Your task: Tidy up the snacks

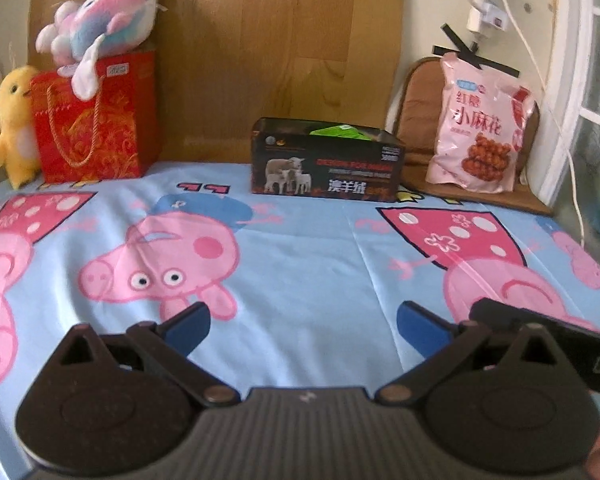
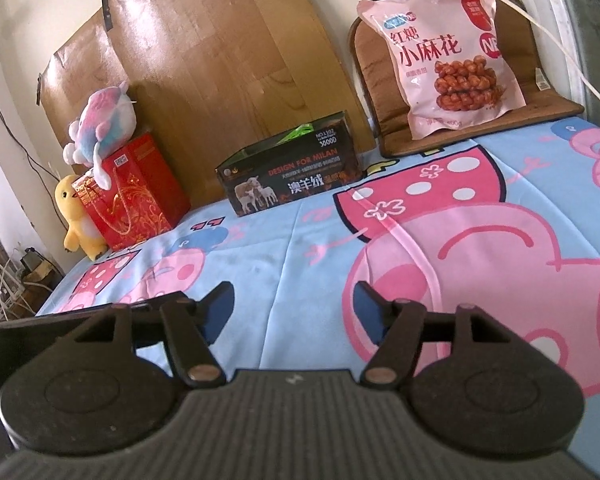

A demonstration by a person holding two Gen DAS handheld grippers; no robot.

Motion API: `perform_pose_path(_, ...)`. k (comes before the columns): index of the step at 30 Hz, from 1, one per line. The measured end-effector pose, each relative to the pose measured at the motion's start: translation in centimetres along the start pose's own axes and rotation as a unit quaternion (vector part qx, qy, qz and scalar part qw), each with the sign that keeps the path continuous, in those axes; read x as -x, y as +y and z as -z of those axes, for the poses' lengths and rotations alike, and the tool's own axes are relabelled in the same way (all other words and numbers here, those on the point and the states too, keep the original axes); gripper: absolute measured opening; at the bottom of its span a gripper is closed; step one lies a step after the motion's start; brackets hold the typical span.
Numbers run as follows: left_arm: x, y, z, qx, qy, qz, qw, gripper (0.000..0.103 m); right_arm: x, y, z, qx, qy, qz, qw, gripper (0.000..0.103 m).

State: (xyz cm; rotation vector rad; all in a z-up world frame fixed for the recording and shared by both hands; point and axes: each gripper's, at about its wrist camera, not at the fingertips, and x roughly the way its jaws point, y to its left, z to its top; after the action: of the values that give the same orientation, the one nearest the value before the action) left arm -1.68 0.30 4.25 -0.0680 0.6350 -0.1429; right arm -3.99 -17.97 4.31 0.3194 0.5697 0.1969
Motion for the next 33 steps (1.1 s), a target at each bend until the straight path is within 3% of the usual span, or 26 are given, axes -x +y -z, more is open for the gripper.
perform_pose_path(12, 0.7, 0.6, 0.1, -0.001, -0.029, -0.025, 0.9993, 0.103, -0.8, -0.5, -0.3, -0.025, -0.004, 0.02, 0.999, 0.071)
perform_pose_path(33, -0.2, 1.0, -0.3, -0.017, 0.01, -0.031, 0.9993, 0.103, -1.2, -0.4, -0.5, -0.021, 0.003, 0.022, 1.0, 0.073)
